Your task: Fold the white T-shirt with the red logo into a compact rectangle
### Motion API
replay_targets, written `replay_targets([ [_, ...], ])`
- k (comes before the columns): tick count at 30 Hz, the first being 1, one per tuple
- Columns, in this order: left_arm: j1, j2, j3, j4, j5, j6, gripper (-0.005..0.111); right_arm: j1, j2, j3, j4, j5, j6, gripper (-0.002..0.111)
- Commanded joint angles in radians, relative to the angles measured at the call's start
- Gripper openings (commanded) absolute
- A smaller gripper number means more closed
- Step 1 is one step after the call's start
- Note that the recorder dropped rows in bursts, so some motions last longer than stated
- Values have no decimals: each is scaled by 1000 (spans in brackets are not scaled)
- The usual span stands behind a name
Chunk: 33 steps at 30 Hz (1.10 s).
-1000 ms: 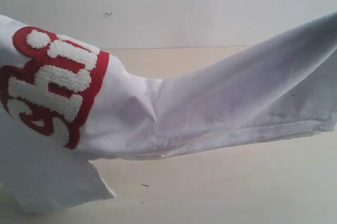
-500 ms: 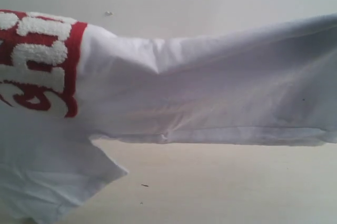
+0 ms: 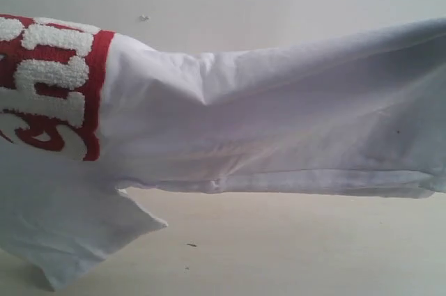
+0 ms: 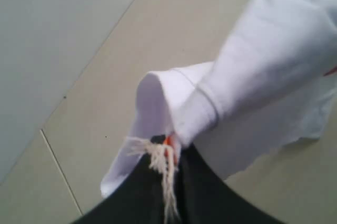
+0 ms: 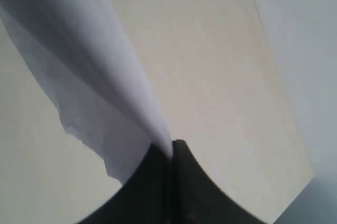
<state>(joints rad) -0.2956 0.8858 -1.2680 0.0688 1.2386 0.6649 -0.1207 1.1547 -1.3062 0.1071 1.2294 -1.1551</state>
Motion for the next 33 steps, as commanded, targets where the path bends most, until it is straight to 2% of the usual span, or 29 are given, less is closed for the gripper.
replay_targets([
  [1,-3,-58,2,-69,-17,-48,0,-1,-36,-8,53,-8,6,0],
  [5,-3,-101,2,-182,-17,-48,0,-1,-59,-8,102,-8,16,0],
  [11,-3,-110,21,-145,-17,-32,0,-1,-14,-8,76,-8,17,0],
  [14,-3,-42,87,-76,-17,4,0,-1,50,-8,52,-8,17,0],
  [18,-3,106,157,18,-17,147,0,-1,158,-8,-24,-8,17,0],
  [21,31,263,174,70,-20,148,0,-1,260,-8,-62,-14,17,0],
  [27,167,558,174,74,-204,181,0,-1,459,-8,-65,-202,5,0],
  [33,215,759,174,76,-474,206,0,-1,617,-8,-89,-367,26,0],
])
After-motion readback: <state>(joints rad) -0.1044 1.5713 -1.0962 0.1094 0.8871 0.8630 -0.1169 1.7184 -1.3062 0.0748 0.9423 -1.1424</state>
